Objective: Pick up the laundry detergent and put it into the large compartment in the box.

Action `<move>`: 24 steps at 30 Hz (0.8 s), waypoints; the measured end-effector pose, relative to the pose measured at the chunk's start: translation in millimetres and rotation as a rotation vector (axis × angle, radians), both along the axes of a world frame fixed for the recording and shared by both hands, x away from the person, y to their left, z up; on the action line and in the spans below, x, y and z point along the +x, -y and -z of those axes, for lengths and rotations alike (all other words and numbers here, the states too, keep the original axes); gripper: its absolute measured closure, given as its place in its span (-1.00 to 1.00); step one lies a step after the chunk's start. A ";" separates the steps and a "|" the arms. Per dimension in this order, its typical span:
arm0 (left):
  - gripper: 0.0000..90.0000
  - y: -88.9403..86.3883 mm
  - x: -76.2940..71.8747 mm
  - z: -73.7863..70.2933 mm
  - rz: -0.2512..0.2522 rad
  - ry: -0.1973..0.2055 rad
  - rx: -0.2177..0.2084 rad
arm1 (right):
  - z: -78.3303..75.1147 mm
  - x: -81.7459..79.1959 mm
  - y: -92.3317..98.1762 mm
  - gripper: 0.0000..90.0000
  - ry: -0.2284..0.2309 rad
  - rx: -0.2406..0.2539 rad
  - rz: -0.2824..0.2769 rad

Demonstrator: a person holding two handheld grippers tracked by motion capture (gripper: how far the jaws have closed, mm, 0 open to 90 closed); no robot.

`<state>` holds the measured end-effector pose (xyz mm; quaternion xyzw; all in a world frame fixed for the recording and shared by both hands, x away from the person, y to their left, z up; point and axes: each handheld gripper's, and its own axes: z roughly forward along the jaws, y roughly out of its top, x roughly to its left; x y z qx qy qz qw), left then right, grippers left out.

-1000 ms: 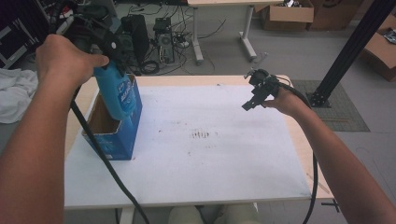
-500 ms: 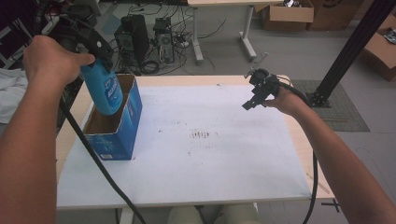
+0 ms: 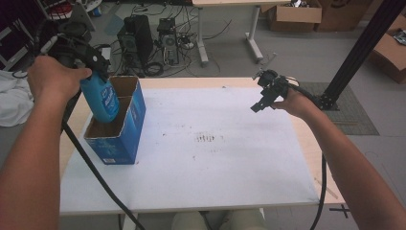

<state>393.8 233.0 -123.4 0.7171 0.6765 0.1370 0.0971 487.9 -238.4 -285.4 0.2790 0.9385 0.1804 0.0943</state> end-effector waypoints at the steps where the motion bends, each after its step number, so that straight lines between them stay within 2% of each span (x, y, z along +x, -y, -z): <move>1: -0.15 -0.9 0.8 3.7 -0.003 -0.002 -0.004 | 0.2 0.2 0.0 -0.63 0.000 -0.001 -0.001; 14: -0.15 -10.3 5.5 62.8 -0.002 -0.040 -0.001 | 3.7 -0.8 -0.6 -0.63 0.000 -0.022 0.000; 19: -0.15 -13.4 7.4 83.8 0.005 -0.060 0.017 | 3.5 -3.1 1.2 -0.63 0.002 -0.021 0.002; 22: -0.15 -14.4 8.7 95.2 0.009 -0.075 0.007 | 4.3 -4.0 3.0 -0.63 0.001 -0.017 0.003; 24: -0.15 -14.3 9.5 101.0 0.003 -0.070 -0.009 | 5.2 -4.0 4.4 -0.63 -0.001 -0.018 0.007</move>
